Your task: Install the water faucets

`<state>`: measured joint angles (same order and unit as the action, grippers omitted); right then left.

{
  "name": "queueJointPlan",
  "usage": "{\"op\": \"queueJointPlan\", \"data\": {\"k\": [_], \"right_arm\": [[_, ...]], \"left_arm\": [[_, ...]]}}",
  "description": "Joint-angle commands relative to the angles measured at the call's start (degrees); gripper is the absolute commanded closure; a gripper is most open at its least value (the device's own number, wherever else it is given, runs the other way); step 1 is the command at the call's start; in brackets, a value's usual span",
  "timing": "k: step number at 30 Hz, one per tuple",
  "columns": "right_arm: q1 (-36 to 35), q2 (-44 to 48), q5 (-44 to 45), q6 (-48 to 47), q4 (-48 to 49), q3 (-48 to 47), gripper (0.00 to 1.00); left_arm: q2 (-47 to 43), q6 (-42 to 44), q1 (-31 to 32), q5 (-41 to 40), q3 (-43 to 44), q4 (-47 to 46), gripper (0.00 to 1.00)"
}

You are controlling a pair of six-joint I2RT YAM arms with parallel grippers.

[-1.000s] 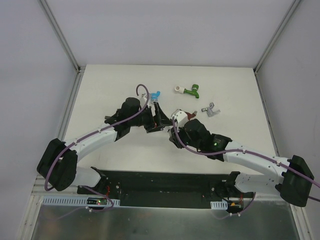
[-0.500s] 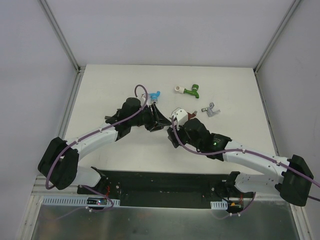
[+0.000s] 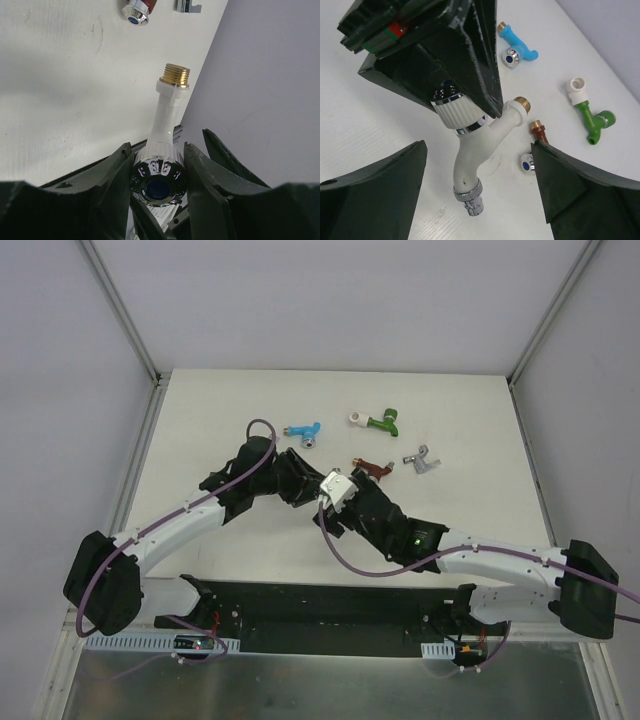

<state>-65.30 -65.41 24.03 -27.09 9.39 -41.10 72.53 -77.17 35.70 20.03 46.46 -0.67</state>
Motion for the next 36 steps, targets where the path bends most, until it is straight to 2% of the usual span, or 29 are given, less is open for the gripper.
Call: {"op": "queueJointPlan", "data": {"k": [1, 4, 12, 15, 18, 19, 21, 24, 25, 28, 30, 33, 36], "right_arm": [[-2.37, -4.45, 7.51, -10.86, 11.42, 0.41, 0.08], [-2.9, -8.76, 10.85, -15.35, 17.92, 0.76, 0.11], [-2.91, -17.03, 12.71, -21.95, 30.77, -0.12, 0.23], [-2.91, -18.0, 12.79, -22.13, 31.48, -0.64, 0.37], [-2.91, -17.92, 12.97, -21.6, 31.48, -0.56, 0.65], [-2.91, -17.48, 12.88, -20.99, 31.31, -0.47, 0.73], [-2.91, -16.69, 12.62, -18.97, 28.95, -0.82, 0.86], [-2.82, -14.41, 10.69, -14.15, 23.41, -2.05, 1.0], [-2.56, -13.53, 9.64, -12.21, 22.53, -1.97, 1.0], [-1.07, -10.54, 5.95, -5.71, 18.75, -1.96, 1.0], [0.17, -8.17, 2.36, -1.67, 15.77, -1.96, 1.0], [3.06, -4.39, -4.32, 5.18, 10.58, -2.14, 1.0], [7.71, 0.88, -14.77, 13.44, 9.16, -0.74, 1.0]], "left_arm": [[-4.15, -3.34, 0.68, -3.85, 2.41, 0.49, 1.0], [-5.38, -3.34, 0.68, -4.56, 2.06, 2.25, 1.0], [-6.88, -3.61, 0.68, -4.21, 1.97, 3.04, 1.0], [-7.49, -3.34, 0.68, -4.74, 1.71, 3.3, 1.0], [-8.46, -1.24, 0.42, -6.23, 1.79, 3.83, 1.0], [-8.98, 0.42, 0.25, -6.67, 1.97, 4.27, 0.97], [-9.86, 4.11, -0.63, -7.72, 3.11, 6.02, 0.82], [-12.14, 13.32, -2.39, -9.83, 4.51, 8.21, 0.51], [-13.2, 15.18, -2.83, -10.79, 5.39, 9.01, 0.47], [-16.97, 26.6, -3.8, -15.18, 7.06, 12.26, 0.23], [-20.48, 33.97, -4.15, -17.65, 7.42, 12.88, 0.12], [-26.11, 45.57, -4.24, -19.42, 7.59, 12.71, 0.02], [-29.89, 58.14, -4.24, -14.87, 8.12, 12.62, 0.02]]}}
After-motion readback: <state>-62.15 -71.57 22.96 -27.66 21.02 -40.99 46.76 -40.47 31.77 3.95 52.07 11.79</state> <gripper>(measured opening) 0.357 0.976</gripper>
